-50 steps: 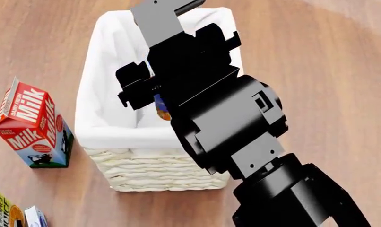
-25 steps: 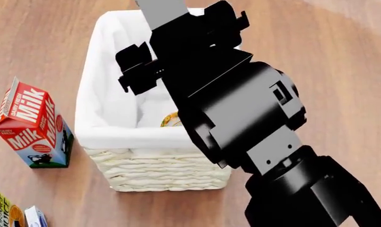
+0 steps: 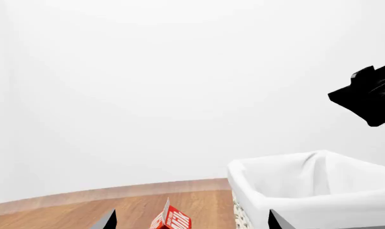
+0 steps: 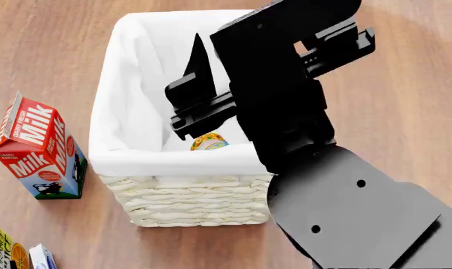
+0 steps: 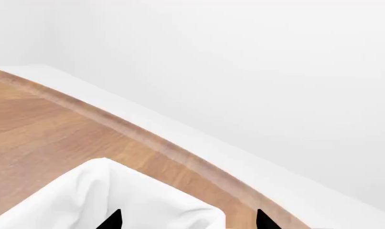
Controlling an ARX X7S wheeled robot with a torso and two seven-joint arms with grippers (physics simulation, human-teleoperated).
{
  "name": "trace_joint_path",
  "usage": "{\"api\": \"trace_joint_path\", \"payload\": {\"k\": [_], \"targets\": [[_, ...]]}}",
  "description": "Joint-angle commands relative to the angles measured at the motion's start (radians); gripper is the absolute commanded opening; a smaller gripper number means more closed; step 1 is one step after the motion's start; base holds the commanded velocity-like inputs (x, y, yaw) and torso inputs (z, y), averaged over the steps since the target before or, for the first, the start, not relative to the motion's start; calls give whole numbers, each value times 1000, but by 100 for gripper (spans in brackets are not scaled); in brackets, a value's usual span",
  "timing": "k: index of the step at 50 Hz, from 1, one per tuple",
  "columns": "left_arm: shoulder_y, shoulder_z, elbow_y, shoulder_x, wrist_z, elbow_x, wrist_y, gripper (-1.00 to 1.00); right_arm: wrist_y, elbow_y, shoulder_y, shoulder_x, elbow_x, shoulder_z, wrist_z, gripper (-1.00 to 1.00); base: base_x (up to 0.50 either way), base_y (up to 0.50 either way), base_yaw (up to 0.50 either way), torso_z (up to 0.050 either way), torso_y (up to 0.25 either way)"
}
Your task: Pick up the alphabet soup, and put it in the basket.
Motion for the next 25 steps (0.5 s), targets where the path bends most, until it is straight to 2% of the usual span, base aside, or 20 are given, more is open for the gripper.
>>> {"api": "trace_joint_path", "payload": {"k": [1, 3, 4, 5, 10, 13, 15, 21, 25], "targets": [[10, -13, 6, -4, -15, 3, 10, 100, -422, -353, -467, 221, -212, 38, 90, 100, 0, 0, 0, 0, 0], [10, -15, 5, -4, -17, 2, 12, 100, -524, -359, -559, 253, -310, 26, 116, 100, 0, 0, 0, 0, 0], [7, -15, 3, -3, -17, 2, 11, 100, -658, -352, -662, 275, -353, 39, 133, 100, 0, 0, 0, 0, 0], [7, -16, 3, -2, -18, 2, 10, 100, -720, -345, -703, 287, -394, 38, 140, 100, 0, 0, 0, 0, 0], [13, -26, 3, -7, -26, 1, 23, 100, -1035, -243, -929, 317, -514, 86, 237, 100, 0, 0, 0, 0, 0], [7, -26, -4, -6, -27, 1, 26, 100, -1336, -90, -1040, 305, -583, 107, 272, 100, 0, 0, 0, 0, 0], [1, -25, -12, -3, -28, 5, 29, 100, -1461, 28, -1068, 276, -599, 113, 287, 100, 0, 0, 0, 0, 0], [5, -30, -18, -5, -40, 22, 61, 100, -1599, 94, -1132, 268, -647, 150, 339, 100, 0, 0, 0, 0, 0], [14, -36, -21, -8, -51, 39, 102, 100, -1692, 121, -1192, 243, -761, 213, 406, 100, 0, 0, 0, 0, 0]]}}
